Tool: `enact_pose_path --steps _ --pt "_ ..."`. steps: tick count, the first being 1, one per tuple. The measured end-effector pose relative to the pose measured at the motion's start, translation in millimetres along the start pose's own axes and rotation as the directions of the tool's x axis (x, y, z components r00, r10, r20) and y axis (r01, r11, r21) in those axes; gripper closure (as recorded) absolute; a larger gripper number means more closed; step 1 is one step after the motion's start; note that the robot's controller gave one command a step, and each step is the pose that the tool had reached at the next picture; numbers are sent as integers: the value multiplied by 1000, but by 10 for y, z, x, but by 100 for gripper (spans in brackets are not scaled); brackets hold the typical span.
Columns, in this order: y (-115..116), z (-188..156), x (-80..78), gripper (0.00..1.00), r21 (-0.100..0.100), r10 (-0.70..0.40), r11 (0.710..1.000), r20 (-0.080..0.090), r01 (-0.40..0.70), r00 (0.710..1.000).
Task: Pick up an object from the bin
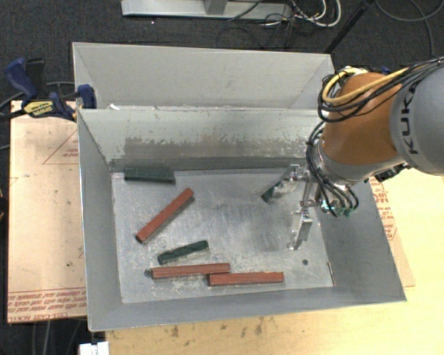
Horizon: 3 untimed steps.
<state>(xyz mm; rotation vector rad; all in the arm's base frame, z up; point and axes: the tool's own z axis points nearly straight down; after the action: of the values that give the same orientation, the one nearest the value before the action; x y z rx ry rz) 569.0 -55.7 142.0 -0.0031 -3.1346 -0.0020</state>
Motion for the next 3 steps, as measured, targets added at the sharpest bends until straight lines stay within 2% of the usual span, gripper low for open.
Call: enact_pose_path --steps 1,2,3 --pt "1 -43 -20 0 1 -1 1000 8 1 1000" --pt "240 443 532 100 0 97 995 6 -97 995" --pt "241 443 532 0 0 97 995 6 -97 995"
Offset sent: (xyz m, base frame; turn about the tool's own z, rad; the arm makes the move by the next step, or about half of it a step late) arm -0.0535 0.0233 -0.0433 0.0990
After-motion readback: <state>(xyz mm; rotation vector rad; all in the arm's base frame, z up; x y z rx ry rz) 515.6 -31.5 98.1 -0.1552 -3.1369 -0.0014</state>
